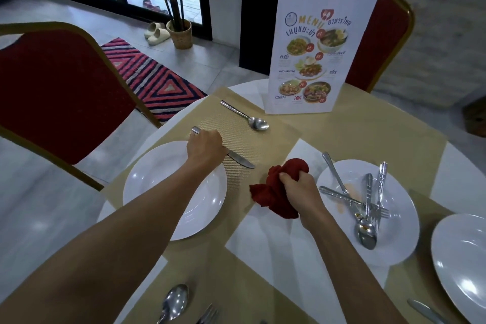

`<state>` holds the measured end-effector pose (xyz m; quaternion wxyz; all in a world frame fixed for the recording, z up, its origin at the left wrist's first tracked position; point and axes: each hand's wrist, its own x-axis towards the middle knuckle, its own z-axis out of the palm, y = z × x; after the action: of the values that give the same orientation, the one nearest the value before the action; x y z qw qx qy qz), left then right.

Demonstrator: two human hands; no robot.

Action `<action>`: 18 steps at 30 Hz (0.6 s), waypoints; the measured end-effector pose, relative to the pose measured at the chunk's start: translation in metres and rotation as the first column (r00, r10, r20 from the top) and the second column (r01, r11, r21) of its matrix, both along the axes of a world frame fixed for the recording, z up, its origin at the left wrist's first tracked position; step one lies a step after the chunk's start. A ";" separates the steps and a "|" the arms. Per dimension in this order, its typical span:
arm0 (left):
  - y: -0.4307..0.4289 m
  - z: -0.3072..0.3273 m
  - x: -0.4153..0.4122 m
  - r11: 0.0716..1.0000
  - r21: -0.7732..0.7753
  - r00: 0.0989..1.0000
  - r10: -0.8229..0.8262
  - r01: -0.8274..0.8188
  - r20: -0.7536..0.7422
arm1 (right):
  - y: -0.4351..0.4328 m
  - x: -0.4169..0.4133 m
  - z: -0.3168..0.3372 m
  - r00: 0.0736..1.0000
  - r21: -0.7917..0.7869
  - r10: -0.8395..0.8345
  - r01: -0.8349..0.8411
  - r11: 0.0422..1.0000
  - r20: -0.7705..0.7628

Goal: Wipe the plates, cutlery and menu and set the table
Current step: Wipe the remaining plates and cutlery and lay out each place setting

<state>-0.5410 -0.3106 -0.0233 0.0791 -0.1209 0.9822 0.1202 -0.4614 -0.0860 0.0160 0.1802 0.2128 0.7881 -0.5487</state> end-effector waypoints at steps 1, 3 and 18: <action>0.000 0.000 0.001 1.000 0.000 1.000 0.004 -0.004 -0.002 | 0.000 0.000 0.000 1.000 -0.004 0.002 -0.002 1.000 -0.001; 0.001 0.004 0.003 1.000 -0.001 1.000 -0.003 0.003 0.008 | 0.000 0.000 0.001 1.000 -0.010 0.009 -0.009 1.000 -0.005; 0.119 0.059 0.028 0.914 0.288 0.956 -0.293 0.286 -0.020 | 0.055 0.039 0.043 0.980 -0.164 -0.157 0.136 0.977 -0.120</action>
<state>-0.5129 -0.1913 0.0353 0.1242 0.0370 0.9603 0.2472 -0.4220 -0.0308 0.0592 0.1024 0.2187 0.7355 -0.6331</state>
